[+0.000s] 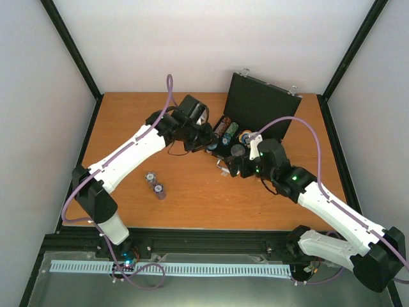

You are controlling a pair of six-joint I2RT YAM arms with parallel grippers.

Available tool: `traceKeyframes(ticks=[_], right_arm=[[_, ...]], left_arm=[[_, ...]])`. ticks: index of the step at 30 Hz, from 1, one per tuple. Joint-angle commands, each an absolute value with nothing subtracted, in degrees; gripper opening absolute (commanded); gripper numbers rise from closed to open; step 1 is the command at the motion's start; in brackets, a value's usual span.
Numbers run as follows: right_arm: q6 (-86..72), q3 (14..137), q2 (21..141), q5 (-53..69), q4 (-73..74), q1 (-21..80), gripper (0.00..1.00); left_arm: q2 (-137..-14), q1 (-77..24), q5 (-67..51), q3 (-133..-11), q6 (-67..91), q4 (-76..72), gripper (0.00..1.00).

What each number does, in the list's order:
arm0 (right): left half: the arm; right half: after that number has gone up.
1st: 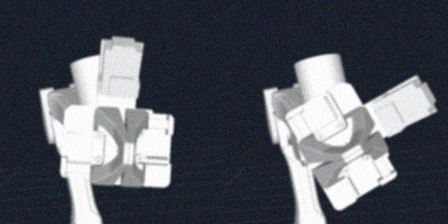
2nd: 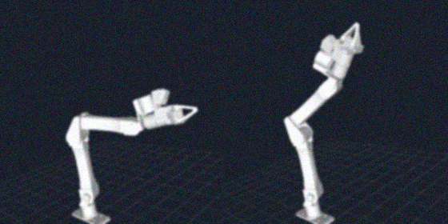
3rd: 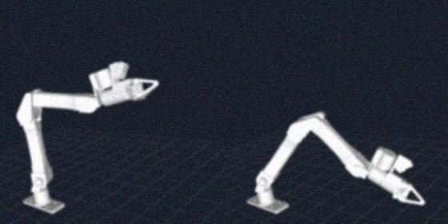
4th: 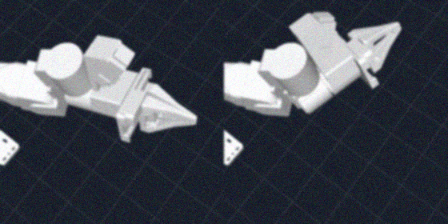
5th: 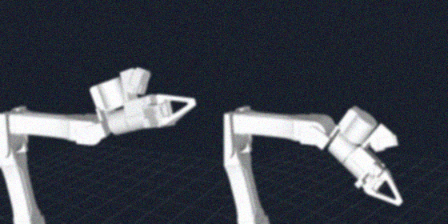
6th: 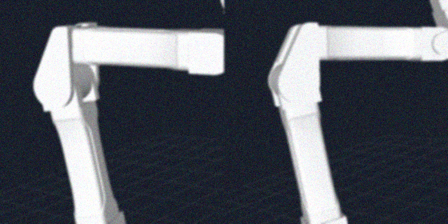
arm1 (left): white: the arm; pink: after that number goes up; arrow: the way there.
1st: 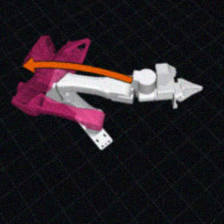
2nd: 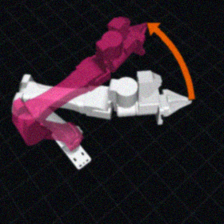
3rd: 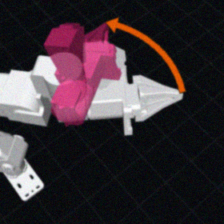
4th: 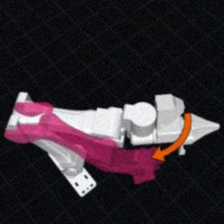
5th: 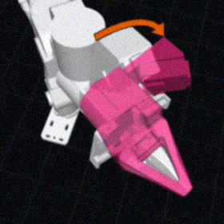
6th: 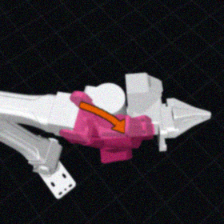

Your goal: Pack up texas hold em set

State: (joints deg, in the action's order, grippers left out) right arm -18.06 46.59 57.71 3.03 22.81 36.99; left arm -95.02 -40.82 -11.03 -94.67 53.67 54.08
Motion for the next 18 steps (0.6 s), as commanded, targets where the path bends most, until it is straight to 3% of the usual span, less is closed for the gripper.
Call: traceKeyframes(ticks=[1,10,18], right_arm=[[-23.3,45.0,55.5,3.1,13.0,38.0,1.00],[-28.9,42.8,55.4,4.6,-2.7,38.4,1.00],[-28.9,46.2,60.7,4.9,-5.3,39.6,1.00]], left_arm=[[-96.2,-40.3,-13.9,-100.4,54.2,55.0,0.01],[-96.7,-40.3,-16.1,-103.2,56.8,54.7,0.01],[-96.6,-40.3,-17.4,-104.3,57.8,54.6,0.01]])
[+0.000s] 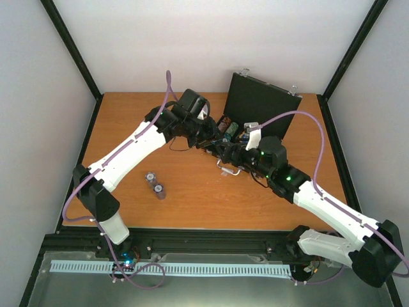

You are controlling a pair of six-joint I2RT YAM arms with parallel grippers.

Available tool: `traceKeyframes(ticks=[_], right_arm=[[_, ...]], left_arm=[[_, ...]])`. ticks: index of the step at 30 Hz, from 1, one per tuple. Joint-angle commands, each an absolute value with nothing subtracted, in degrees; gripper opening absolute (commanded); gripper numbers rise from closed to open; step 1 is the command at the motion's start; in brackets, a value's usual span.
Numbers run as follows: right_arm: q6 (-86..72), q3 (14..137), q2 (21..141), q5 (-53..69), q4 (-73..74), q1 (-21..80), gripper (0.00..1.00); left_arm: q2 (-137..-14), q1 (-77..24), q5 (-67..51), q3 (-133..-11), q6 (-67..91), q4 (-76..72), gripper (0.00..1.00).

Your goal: Pack up texas hold em set

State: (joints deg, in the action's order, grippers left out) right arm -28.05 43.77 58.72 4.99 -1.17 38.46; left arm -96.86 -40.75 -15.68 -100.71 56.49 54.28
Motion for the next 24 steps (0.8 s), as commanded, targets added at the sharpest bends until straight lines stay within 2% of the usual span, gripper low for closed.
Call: traceKeyframes(ticks=[1,13,24], right_arm=[[-29.0,46.3,61.0,4.6,-5.4,40.0,1.00],[-30.7,47.4,63.7,2.5,-9.4,41.0,0.99],[-32.6,49.8,67.0,-0.7,-12.1,41.0,0.93]], left_arm=[[-96.8,-40.3,-17.6,-104.6,57.8,54.7,0.01],[-96.7,-40.2,-19.3,-105.5,58.3,54.3,0.01],[-95.1,-40.2,-19.7,-105.0,59.0,53.6,0.01]])
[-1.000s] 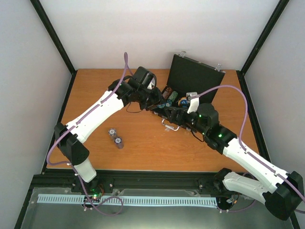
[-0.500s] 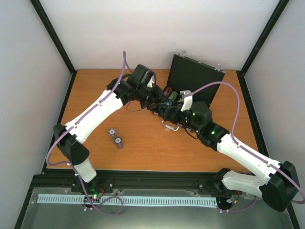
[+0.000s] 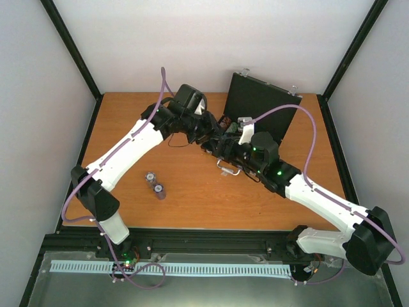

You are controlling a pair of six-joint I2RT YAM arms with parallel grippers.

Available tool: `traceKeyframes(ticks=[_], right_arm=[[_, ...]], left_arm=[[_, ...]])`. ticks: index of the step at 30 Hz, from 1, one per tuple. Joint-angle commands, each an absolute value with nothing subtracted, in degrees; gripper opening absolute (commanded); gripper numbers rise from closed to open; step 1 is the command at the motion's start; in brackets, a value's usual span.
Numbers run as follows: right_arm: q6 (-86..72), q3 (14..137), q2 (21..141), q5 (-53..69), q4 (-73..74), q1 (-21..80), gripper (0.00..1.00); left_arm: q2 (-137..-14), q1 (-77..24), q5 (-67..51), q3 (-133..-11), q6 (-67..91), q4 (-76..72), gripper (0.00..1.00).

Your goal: Pack up texas hold em set

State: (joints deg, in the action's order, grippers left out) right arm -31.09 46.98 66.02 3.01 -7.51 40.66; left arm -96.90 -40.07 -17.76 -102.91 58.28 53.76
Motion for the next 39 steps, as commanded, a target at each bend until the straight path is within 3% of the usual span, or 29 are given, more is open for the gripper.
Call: traceKeyframes(ticks=[1,7,15,39], right_arm=[[-33.1,50.0,67.2,-0.8,-12.2,41.0,0.93],[-35.8,48.4,65.4,-6.4,-11.8,41.9,0.87],[-36.3,46.0,61.3,-9.8,-12.3,42.1,0.87],[-34.8,49.2,67.5,-3.4,-17.2,42.1,0.88]], left_arm=[[-94.9,-40.3,-19.7,-104.8,59.2,53.3,0.01],[-93.3,-40.2,-19.8,-103.3,61.5,50.8,0.01],[-92.5,-40.2,-18.9,-103.2,63.1,49.8,0.01],[-92.4,-40.3,-21.2,-103.6,65.5,47.6,0.01]])
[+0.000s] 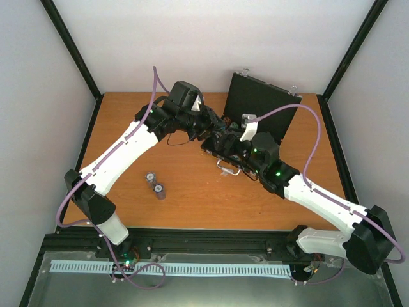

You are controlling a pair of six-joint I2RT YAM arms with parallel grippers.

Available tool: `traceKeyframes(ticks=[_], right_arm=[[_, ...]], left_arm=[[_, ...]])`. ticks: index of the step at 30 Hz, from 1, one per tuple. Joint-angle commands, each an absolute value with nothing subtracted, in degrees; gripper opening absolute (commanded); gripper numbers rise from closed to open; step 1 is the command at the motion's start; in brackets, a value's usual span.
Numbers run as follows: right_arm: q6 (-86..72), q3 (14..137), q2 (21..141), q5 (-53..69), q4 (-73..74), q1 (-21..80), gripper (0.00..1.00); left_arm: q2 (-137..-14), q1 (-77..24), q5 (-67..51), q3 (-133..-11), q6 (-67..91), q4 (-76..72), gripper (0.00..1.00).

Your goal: Pack up texas hold em set

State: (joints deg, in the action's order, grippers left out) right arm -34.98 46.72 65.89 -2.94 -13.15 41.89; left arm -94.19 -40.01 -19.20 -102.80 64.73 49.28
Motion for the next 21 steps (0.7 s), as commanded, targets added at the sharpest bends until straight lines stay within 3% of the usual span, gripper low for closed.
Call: traceKeyframes(ticks=[1,7,15,19,21], right_arm=[[-34.7,49.4,67.9,-3.7,-17.4,42.1,0.88],[-34.5,51.3,69.7,-4.2,-18.2,42.1,0.80],[-33.7,51.8,69.5,-5.7,-17.2,42.0,0.49],[-32.8,52.4,69.7,-4.2,-16.6,41.8,0.20],[-32.3,52.7,69.6,-3.9,-16.0,41.8,0.17]], left_arm=[[-92.4,-40.3,-21.3,-103.6,65.5,47.6,0.01],[-92.1,-40.3,-21.8,-103.1,65.8,47.3,0.01],[-90.7,-40.3,-22.3,-102.0,66.1,46.4,0.01],[-89.9,-40.3,-22.3,-101.0,66.1,46.1,0.01],[-89.4,-40.3,-22.1,-100.2,66.2,45.9,0.01]])
